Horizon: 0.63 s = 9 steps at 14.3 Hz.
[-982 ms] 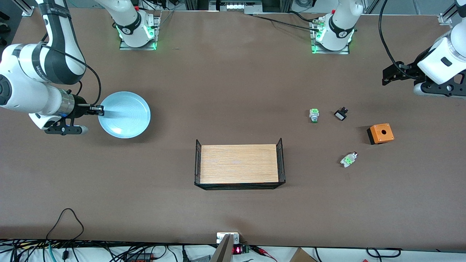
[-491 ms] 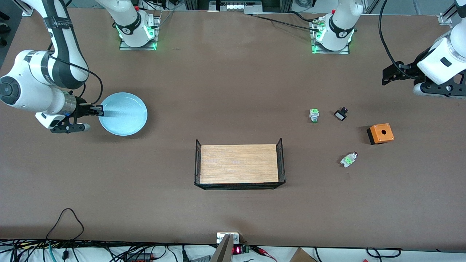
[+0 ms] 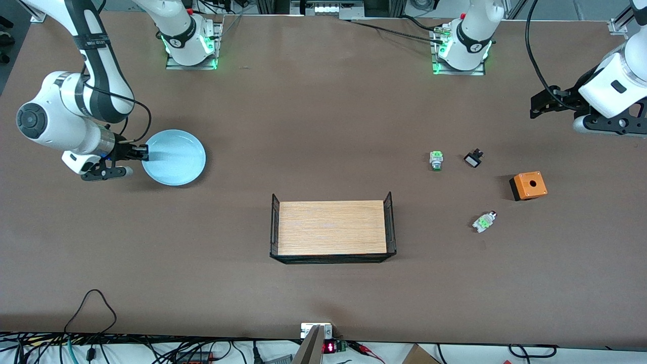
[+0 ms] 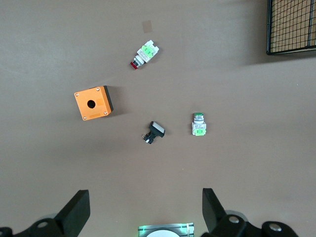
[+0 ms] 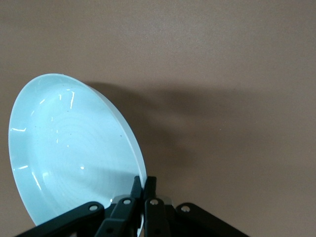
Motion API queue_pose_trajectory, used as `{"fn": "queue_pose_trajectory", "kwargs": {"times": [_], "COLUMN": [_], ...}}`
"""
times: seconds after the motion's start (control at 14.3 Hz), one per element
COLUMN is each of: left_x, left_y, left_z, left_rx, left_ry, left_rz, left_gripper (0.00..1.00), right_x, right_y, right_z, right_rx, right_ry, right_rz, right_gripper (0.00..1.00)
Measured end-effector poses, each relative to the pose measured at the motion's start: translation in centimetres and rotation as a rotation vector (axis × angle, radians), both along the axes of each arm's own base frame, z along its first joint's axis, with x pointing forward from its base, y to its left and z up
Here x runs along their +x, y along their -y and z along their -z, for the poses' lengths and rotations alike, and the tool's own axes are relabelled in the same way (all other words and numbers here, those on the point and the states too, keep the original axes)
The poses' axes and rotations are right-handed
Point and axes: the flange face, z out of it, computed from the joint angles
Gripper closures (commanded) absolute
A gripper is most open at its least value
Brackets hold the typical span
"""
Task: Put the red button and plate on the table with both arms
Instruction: 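Lower the plate onto the table and open the right gripper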
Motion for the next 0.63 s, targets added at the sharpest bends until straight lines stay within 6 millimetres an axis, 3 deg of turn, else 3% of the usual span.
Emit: {"fn": "queue_pose_trajectory", "kwargs": {"times": [0.63], "left_x": [0.1], "left_y": [0.0], "left_z": [0.0], "left_rx": [0.0], "left_ry": [0.0], "left_rz": [0.0], "left_gripper": [0.0], "right_x": [-3.6], "right_y": [2.1], "right_z": [4.4], "right_rx": [-0.002], "right_ry": [0.024], "right_rz": [-0.055], "right_gripper": [1.0]}}
